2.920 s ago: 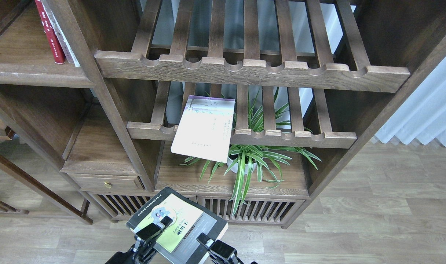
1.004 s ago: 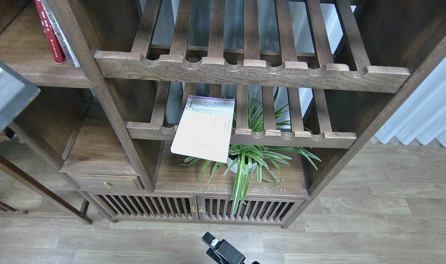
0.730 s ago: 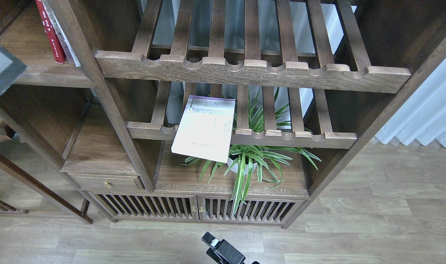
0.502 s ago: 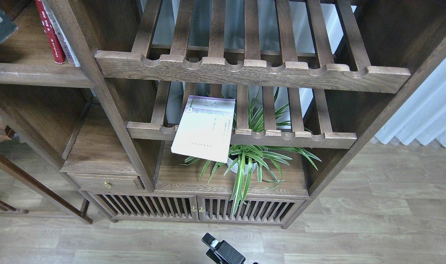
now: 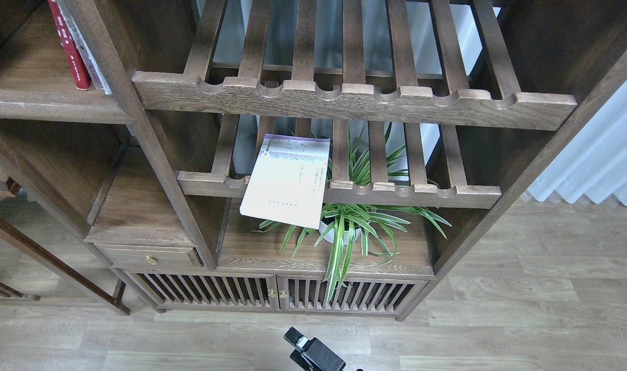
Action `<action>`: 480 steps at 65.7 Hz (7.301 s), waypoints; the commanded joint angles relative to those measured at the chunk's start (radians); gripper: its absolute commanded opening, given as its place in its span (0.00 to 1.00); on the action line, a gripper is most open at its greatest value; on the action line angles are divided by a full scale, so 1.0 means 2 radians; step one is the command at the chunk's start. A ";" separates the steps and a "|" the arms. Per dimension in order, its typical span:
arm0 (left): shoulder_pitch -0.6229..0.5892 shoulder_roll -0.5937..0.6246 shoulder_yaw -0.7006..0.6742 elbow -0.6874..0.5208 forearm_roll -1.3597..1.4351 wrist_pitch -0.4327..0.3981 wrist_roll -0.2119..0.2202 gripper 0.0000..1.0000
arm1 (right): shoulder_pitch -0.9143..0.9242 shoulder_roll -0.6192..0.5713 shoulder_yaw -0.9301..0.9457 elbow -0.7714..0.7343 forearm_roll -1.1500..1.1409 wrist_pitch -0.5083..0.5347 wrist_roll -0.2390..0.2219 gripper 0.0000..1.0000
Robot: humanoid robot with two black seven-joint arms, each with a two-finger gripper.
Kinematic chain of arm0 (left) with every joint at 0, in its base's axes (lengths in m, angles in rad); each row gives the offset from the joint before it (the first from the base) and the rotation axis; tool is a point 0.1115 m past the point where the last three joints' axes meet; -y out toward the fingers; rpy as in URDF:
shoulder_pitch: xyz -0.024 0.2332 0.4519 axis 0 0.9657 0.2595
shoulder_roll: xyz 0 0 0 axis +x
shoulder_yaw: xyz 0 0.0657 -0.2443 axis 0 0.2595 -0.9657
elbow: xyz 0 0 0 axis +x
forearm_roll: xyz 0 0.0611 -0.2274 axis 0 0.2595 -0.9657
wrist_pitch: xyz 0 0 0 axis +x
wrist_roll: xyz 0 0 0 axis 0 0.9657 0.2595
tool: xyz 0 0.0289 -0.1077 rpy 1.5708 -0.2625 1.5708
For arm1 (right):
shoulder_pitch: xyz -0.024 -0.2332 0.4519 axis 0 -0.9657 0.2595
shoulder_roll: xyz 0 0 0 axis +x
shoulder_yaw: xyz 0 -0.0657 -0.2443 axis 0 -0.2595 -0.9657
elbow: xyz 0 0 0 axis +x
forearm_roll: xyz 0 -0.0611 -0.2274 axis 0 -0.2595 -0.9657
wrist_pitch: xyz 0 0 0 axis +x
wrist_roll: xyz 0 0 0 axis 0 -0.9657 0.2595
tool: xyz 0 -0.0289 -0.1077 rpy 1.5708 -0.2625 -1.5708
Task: Organize books on shelf
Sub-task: 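Place the green-and-white book into the tall shelf with the left gripper, then withdraw the left gripper from the tall shelf down toward the robot, then reach the right gripper up to the white book on the middle shelf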
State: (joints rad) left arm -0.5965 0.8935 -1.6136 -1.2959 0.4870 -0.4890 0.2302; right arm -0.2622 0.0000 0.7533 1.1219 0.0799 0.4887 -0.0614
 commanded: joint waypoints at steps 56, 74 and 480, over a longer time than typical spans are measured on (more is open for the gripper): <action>-0.140 -0.044 0.136 0.122 0.010 0.000 -0.001 0.04 | -0.002 0.000 0.006 0.002 0.001 0.000 0.000 0.99; -0.180 -0.044 0.177 0.159 0.000 0.000 -0.002 0.04 | -0.002 0.000 0.005 0.002 0.001 0.000 0.000 0.99; 0.385 -0.158 0.077 0.064 -0.234 0.000 -0.006 1.00 | 0.246 0.000 0.011 -0.025 0.014 -0.116 0.089 0.91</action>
State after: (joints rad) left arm 0.1734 0.5767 -1.4598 -1.1660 0.0199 -0.4888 0.2175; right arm 0.2146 0.0000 0.7747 1.0770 0.1055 0.2618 0.1142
